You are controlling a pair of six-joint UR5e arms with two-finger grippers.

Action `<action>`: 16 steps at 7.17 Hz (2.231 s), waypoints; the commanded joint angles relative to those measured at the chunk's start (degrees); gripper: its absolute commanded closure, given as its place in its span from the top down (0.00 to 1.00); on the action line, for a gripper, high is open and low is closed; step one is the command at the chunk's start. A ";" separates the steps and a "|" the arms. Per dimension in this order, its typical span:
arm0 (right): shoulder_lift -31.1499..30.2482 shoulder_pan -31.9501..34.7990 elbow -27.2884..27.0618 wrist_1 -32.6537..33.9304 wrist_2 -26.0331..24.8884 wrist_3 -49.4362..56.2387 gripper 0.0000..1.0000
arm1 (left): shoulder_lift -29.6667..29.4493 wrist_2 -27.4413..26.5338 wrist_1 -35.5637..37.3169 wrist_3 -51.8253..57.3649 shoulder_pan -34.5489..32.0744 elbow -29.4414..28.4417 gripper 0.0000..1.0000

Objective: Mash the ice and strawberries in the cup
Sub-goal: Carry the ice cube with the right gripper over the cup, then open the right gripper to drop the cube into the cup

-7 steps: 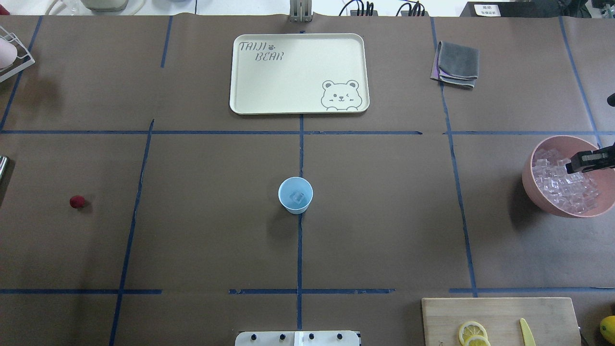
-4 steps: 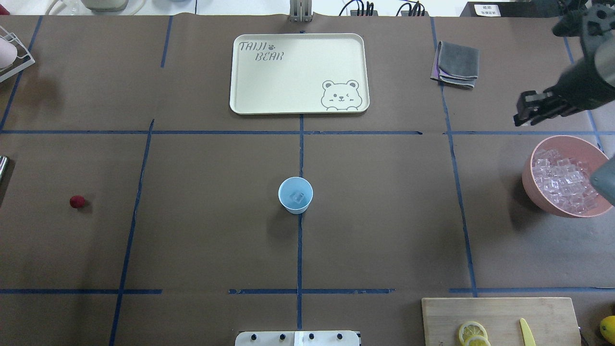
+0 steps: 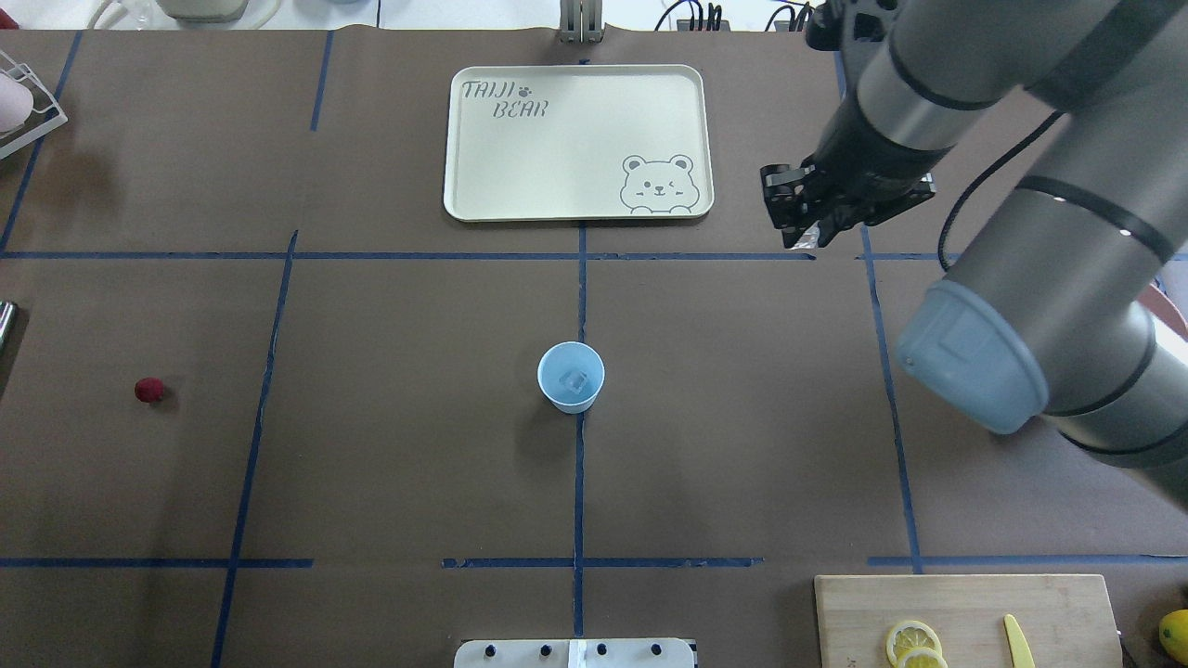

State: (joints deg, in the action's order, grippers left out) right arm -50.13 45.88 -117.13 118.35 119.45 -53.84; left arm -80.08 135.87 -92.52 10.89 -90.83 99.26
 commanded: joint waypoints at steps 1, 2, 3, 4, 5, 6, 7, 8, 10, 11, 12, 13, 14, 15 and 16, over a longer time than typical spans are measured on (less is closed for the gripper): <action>10.09 -9.02 7.66 0.04 -6.57 -10.54 0.05 | 0.10 0.01 -0.03 0.01 -0.04 -0.20 1.00; 13.88 -11.93 12.83 -1.53 -9.47 -13.98 0.05 | 0.10 0.01 -0.03 0.01 0.04 -0.12 1.00; 14.70 -14.39 18.63 -7.46 -12.02 -16.97 0.05 | 0.10 0.01 -0.12 0.01 0.04 -0.11 1.00; 14.62 -16.77 23.56 -13.00 -15.01 -17.96 0.05 | 0.18 0.01 -0.21 0.09 0.04 -0.03 1.00; 14.36 -18.27 25.87 -14.28 -16.17 -17.97 0.06 | 0.18 0.01 -0.21 0.09 0.04 -0.11 1.00; 14.01 -19.16 26.59 -14.29 -16.61 -17.97 0.09 | 0.18 0.01 -0.30 0.09 0.04 -0.11 1.00; 13.39 -19.69 26.60 -14.29 -16.62 -17.88 0.14 | 0.18 0.01 -0.38 0.09 0.04 -0.20 1.00; 12.78 -20.04 26.60 -14.29 -16.62 -17.88 0.18 | 0.10 0.01 -0.47 0.09 0.04 -0.20 1.00; 11.81 -20.57 26.42 -14.29 -16.62 -17.79 0.61 | 0.10 0.01 -0.56 0.09 0.04 -0.38 1.00; 11.72 -20.57 26.16 -14.29 -16.53 -17.79 0.99 | 0.10 0.01 -0.56 0.09 0.04 -0.38 1.00; 11.89 -20.57 26.16 -14.29 -16.62 -17.88 1.00 | 0.10 0.10 -0.56 0.09 0.04 -0.47 1.00; 12.16 -20.57 25.90 -14.29 -16.62 -17.88 1.00 | 0.10 0.10 -0.56 0.09 0.04 -0.47 1.00; 11.46 -19.00 24.59 -14.29 -16.44 -16.92 1.00 | 0.10 0.01 -0.65 0.09 0.04 -0.47 1.00; 6.41 -15.77 21.44 -14.38 -16.09 -14.48 1.00 | 0.10 0.10 -0.65 0.09 0.04 -0.47 1.00; 0.88 -11.56 18.45 -16.29 -15.66 -4.18 1.00 | 0.10 0.10 -0.65 0.09 0.04 -0.55 1.00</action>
State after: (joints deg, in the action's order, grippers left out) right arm -43.59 30.08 -95.36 103.49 103.35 -66.41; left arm -79.98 135.95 -93.15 10.99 -90.79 98.76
